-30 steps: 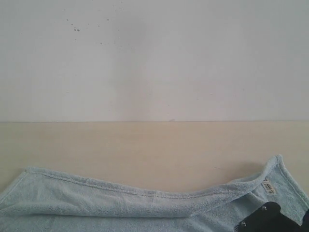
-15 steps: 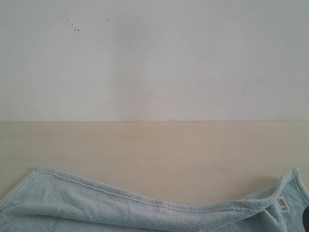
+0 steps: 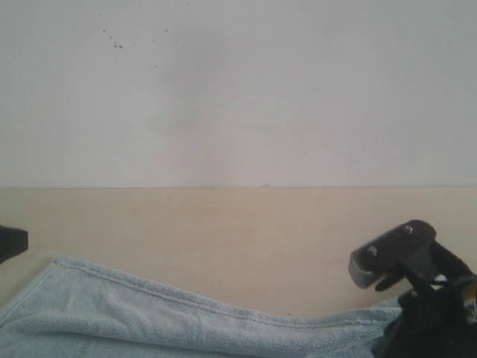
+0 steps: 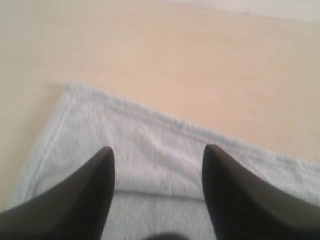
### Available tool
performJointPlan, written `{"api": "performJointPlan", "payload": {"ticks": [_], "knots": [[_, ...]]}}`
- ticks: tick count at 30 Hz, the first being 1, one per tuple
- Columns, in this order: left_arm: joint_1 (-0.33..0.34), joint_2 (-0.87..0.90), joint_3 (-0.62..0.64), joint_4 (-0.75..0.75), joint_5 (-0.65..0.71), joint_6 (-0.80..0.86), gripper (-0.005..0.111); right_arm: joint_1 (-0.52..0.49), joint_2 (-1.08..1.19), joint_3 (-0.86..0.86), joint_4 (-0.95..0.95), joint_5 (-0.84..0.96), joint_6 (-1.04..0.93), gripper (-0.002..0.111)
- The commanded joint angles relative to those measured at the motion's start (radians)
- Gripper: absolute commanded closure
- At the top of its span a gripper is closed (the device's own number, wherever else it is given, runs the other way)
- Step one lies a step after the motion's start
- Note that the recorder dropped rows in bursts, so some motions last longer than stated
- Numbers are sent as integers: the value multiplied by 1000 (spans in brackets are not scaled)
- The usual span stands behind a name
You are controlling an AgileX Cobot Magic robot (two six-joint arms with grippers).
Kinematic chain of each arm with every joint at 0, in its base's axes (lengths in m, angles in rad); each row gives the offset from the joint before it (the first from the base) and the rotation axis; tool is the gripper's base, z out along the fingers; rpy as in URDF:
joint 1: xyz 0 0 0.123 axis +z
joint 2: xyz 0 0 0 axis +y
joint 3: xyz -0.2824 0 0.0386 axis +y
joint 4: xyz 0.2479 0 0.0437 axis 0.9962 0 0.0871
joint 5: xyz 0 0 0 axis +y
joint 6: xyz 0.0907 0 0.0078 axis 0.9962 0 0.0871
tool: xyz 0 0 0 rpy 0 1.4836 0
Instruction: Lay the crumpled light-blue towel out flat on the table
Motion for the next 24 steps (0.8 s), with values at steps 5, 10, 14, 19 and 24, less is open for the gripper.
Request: {"api": "performJointPlan", "payload": {"ticks": [5,10,14,19,24], "knots": [[-8,220,-119,19,-33,62,55,-1,81,-146,-144,-74,226,107],[-8,314,-121,19,-68,187,55,-60,83,-174,-259,-83,380,107],[-8,358,-121,19,-113,199,55,-169,83,-174,-256,-77,392,107],[-8,428,-121,23,-247,201,55,-288,83,-174,-256,-99,388,107],[-8,551,-121,23,-369,201,55,-338,83,-174,-254,-111,340,107]]}}
